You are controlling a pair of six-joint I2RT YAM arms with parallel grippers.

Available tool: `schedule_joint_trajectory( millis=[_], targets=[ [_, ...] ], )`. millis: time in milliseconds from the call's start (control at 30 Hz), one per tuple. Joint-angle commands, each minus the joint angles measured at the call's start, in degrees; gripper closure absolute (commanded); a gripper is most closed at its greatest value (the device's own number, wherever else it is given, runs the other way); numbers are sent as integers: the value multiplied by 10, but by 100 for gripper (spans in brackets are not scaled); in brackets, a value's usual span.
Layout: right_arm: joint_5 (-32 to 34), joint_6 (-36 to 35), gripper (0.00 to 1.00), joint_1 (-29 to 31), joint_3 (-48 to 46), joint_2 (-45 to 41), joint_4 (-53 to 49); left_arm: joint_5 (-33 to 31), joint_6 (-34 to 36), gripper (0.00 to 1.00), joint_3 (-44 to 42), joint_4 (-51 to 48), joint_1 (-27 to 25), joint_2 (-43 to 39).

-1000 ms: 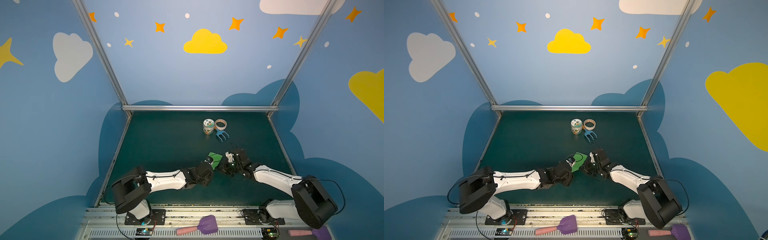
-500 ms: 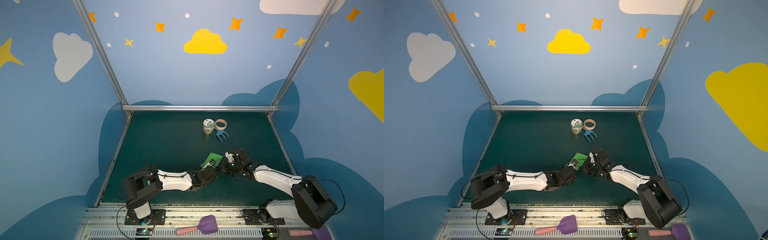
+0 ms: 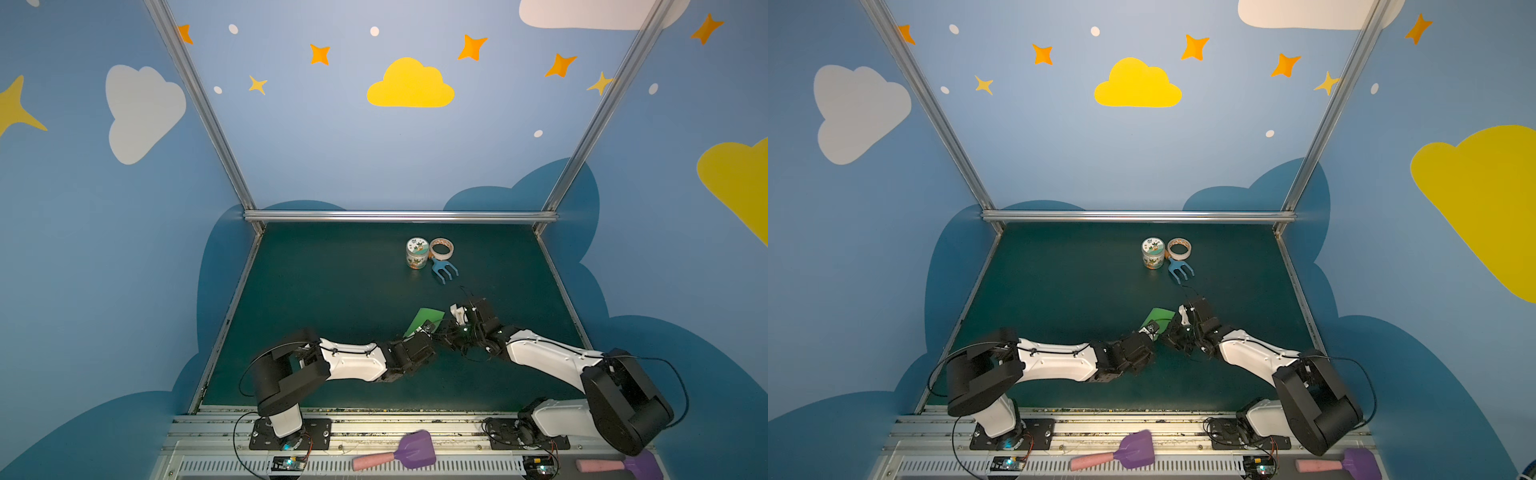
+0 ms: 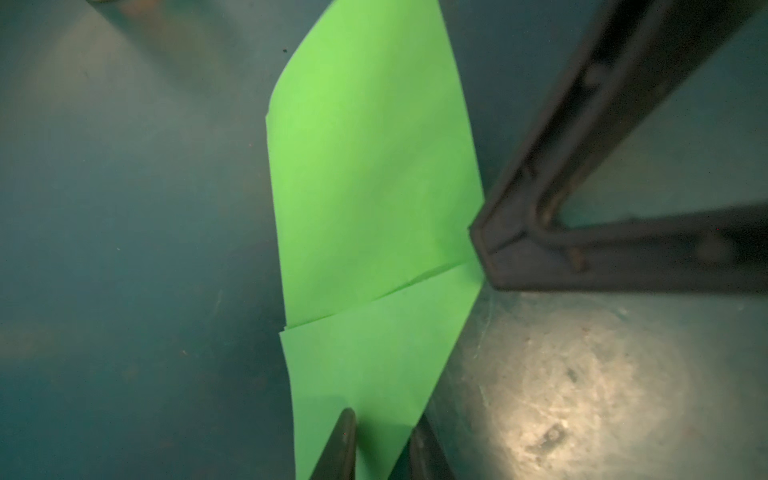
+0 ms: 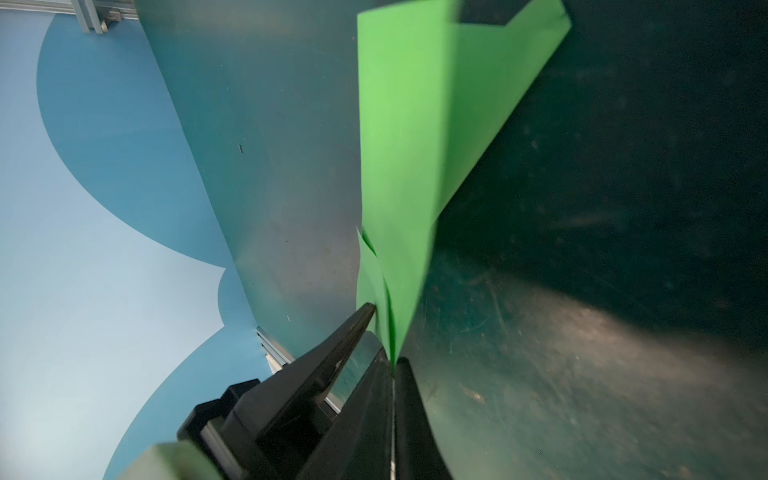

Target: Fold a paper plane with a square sheet of paper (fold left side to right side)

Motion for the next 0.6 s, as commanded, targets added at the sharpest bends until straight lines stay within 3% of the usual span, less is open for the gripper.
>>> schedule_joint_trajectory(
  millis=[0,200,367,433,567],
  targets=[
    [-6,-4,100,-6,14,6,5,15,7,85,12,2,1,-2],
    [-23,-11,100,-20,23,17,8,49,-1,97,15,-9,9,-11],
    [-56,-29,66,-41,27,1,5,122,-39,97,14,-18,40,-33],
    [-58,-37,60,-48,25,-20,-7,152,-54,97,11,-20,54,-45],
    [-60,-54,57,-58,16,-58,-35,221,-85,97,15,-33,87,-51]
  ],
)
